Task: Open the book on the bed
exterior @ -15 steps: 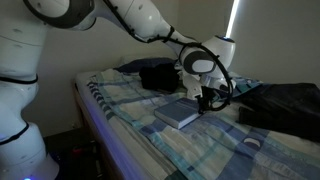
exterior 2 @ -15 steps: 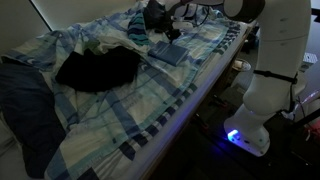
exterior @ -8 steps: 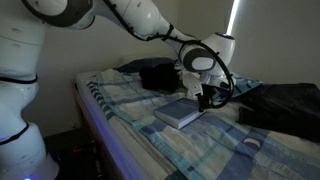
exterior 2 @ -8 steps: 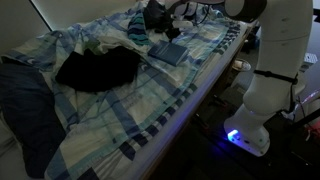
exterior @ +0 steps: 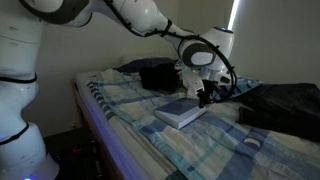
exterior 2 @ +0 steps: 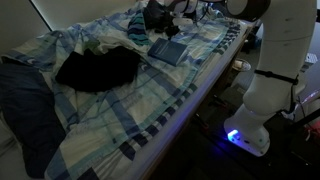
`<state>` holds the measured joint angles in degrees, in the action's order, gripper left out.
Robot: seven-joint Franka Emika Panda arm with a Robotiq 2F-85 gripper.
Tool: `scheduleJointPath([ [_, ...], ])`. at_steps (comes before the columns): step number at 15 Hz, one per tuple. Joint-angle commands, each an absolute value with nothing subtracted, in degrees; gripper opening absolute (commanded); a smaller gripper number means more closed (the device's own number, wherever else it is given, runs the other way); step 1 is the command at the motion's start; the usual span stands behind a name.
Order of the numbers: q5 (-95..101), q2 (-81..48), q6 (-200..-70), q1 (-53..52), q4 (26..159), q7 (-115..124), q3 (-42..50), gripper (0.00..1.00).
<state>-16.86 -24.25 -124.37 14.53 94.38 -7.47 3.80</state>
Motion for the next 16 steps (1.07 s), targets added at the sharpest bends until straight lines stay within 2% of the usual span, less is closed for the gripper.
scheduleJointPath([
  [1,-18.0,-22.1,-122.5,14.7,95.6,-9.7,3.1,0.00],
  [16,-17.9,-19.4,-119.5,14.4,96.6,-12.0,3.1,0.00],
])
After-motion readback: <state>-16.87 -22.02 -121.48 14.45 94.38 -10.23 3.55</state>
